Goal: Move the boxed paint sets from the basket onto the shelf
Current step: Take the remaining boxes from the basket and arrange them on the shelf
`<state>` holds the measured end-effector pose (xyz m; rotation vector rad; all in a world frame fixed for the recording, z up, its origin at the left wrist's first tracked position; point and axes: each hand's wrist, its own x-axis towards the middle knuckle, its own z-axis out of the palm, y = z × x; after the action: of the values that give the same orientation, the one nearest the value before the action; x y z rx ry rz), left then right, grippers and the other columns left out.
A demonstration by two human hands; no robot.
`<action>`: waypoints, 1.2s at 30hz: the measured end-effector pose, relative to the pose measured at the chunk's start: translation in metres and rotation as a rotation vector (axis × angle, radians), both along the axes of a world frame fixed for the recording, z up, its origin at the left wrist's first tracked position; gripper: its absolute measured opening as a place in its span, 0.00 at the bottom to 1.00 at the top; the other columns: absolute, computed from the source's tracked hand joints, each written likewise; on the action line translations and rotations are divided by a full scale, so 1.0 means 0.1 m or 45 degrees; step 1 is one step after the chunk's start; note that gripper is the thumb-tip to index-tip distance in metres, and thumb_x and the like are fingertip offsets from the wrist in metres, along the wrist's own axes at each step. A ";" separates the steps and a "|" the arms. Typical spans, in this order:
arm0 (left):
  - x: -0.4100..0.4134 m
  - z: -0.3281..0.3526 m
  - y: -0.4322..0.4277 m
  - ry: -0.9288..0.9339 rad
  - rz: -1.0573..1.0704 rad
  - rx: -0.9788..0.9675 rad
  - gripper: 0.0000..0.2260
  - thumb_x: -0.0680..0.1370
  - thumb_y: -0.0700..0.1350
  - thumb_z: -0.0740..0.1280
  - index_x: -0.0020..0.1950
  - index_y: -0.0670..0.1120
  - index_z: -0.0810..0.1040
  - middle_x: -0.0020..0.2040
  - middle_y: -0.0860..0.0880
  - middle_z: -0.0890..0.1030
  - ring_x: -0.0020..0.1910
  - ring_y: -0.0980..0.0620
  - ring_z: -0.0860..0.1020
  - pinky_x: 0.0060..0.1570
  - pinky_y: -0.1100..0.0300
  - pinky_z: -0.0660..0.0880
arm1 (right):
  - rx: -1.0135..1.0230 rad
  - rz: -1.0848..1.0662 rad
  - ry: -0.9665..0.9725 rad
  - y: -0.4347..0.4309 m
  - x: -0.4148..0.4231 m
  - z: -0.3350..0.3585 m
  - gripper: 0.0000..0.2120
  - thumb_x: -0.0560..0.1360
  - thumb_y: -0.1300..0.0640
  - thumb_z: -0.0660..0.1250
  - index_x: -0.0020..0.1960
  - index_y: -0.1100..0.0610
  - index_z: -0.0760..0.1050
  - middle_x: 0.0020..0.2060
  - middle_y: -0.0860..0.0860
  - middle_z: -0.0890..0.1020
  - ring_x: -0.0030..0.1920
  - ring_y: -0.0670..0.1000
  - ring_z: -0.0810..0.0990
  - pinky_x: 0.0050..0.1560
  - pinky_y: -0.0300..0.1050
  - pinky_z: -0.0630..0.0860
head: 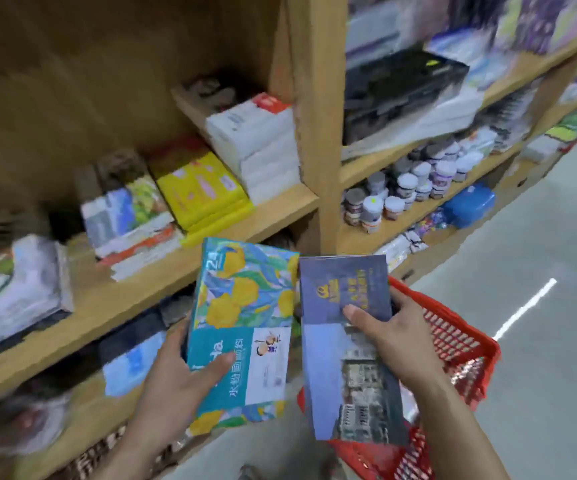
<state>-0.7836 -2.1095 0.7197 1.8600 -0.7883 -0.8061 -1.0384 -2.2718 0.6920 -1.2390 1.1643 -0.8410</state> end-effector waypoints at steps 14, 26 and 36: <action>1.42 0.89 1.95 0.074 0.746 -0.407 0.24 0.60 0.51 0.79 0.55 0.55 0.79 0.48 0.54 0.87 0.41 0.51 0.87 0.31 0.62 0.80 | -0.199 0.530 -0.128 0.80 2.10 0.95 0.09 0.69 0.57 0.81 0.49 0.51 0.86 0.42 0.48 0.90 0.41 0.47 0.89 0.34 0.33 0.79; 2.46 0.86 3.17 -0.006 0.905 -0.423 0.17 0.75 0.38 0.74 0.62 0.44 0.76 0.54 0.46 0.85 0.44 0.53 0.85 0.37 0.63 0.79 | -0.185 0.638 -0.187 1.62 3.74 1.56 0.20 0.60 0.44 0.82 0.49 0.52 0.86 0.44 0.48 0.90 0.44 0.54 0.90 0.53 0.58 0.84; 2.40 0.60 3.90 0.088 1.004 -0.374 0.15 0.74 0.38 0.76 0.56 0.51 0.77 0.45 0.52 0.86 0.39 0.56 0.85 0.29 0.66 0.78 | -0.093 0.850 0.065 2.15 5.41 1.58 0.18 0.67 0.49 0.82 0.33 0.59 0.77 0.36 0.58 0.87 0.40 0.61 0.88 0.45 0.57 0.85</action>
<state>-0.5436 -1.7198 0.7802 1.6607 -0.0772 -0.2279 -0.4973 -2.0568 0.8505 -1.5855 0.6818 -0.3512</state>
